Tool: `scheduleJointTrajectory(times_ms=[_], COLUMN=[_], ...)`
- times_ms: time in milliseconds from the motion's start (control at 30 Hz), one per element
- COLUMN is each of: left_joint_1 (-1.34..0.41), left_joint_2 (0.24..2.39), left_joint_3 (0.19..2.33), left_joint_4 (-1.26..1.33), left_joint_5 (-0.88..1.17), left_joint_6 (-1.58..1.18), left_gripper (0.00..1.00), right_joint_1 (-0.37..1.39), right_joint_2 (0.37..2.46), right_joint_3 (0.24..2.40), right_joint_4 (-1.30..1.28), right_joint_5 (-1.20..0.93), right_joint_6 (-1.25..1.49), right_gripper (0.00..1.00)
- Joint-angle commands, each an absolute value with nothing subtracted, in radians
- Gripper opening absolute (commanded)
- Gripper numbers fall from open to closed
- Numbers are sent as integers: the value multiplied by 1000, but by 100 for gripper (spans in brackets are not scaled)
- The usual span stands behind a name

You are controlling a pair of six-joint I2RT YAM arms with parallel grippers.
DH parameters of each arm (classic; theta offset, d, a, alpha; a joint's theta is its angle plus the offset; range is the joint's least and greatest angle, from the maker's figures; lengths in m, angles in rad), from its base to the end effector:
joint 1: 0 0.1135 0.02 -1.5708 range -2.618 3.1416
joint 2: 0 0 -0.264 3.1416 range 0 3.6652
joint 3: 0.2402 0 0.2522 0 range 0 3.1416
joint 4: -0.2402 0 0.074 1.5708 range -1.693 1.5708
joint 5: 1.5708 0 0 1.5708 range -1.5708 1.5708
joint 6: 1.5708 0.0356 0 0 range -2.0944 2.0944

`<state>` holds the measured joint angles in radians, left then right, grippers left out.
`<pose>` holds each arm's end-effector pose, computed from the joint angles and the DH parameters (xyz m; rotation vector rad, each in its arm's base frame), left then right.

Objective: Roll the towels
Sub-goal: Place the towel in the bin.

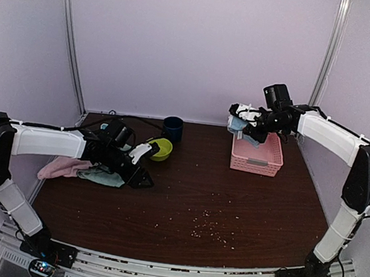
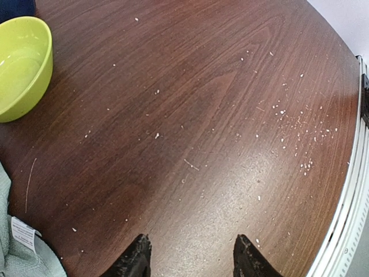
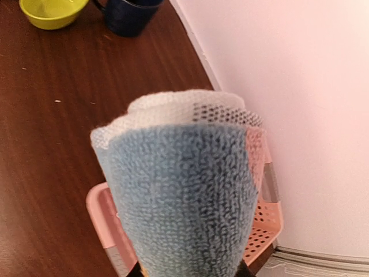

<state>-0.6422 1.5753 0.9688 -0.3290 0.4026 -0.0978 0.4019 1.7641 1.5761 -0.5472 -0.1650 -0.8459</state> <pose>0.2479 -0.2028 0.2012 0.8600 2.4374 -0.7973 0.3691 0.1632 0.3126 -1.4076 1.8115 -0.0392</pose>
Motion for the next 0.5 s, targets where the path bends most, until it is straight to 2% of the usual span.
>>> scheduleJointTrajectory(times_ms=[0,233,467], left_joint_1=[-636,-637,-633], left_joint_2=[1560,1574,1595], left_joint_3=[956,957,964], left_joint_4=[-266,-261,-260], left_joint_5=[430,436,443], left_joint_6=[-75,-66,-67], left_gripper=[50,50,49], right_joint_1=[337,253,200], right_joint_2=[1867,2026,2219], right_joint_3=[1649,1720,1911], right_joint_4=[-432,-248,-234], right_joint_5=[-121,-105,-85], right_joint_6=[-982,-1100,-1154], right_gripper=[10,8,8])
